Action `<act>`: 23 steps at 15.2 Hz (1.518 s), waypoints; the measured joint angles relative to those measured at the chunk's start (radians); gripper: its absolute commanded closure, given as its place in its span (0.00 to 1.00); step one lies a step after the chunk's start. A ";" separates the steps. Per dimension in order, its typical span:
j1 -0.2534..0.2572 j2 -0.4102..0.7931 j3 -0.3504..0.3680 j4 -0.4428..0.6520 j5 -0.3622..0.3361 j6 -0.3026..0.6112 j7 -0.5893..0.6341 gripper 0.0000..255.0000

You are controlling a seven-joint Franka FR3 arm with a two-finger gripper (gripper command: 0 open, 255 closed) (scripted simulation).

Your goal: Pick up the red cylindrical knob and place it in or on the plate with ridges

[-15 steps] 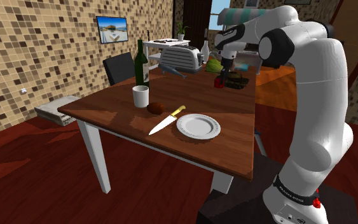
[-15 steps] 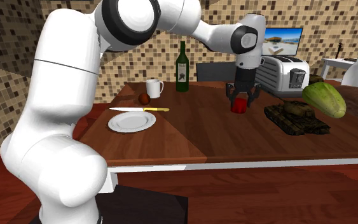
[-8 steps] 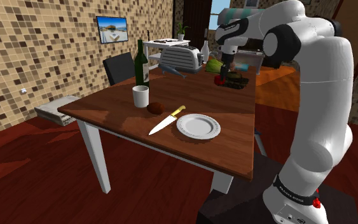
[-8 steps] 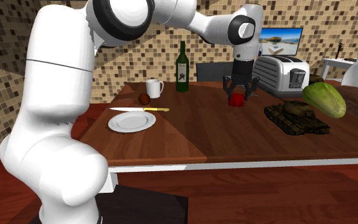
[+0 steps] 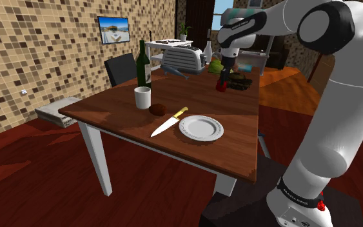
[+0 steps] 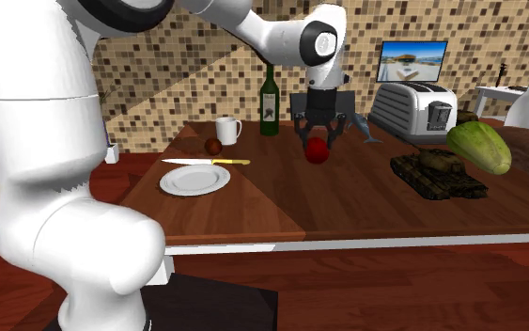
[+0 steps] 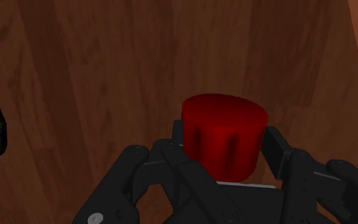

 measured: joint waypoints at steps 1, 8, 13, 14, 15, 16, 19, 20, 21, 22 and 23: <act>0.014 -0.030 0.008 -0.030 -0.016 0.004 0.026 1.00; 0.082 -0.249 0.091 -0.265 -0.114 0.041 0.218 1.00; 0.116 -0.376 0.172 -0.382 -0.145 0.033 0.351 1.00; 0.124 -0.399 0.192 -0.407 -0.147 0.036 0.381 1.00; 0.131 -0.413 0.209 -0.418 -0.146 0.032 0.406 1.00; 0.137 -0.435 0.225 -0.440 -0.147 0.031 0.429 1.00; 0.161 -0.485 0.280 -0.497 -0.140 0.036 0.506 1.00; 0.171 -0.501 0.302 -0.512 -0.135 0.033 0.535 1.00; 0.179 -0.516 0.318 -0.524 -0.131 0.030 0.557 1.00; 0.188 -0.530 0.337 -0.542 -0.125 0.033 0.583 1.00; 0.195 -0.541 0.352 -0.550 -0.121 0.030 0.602 1.00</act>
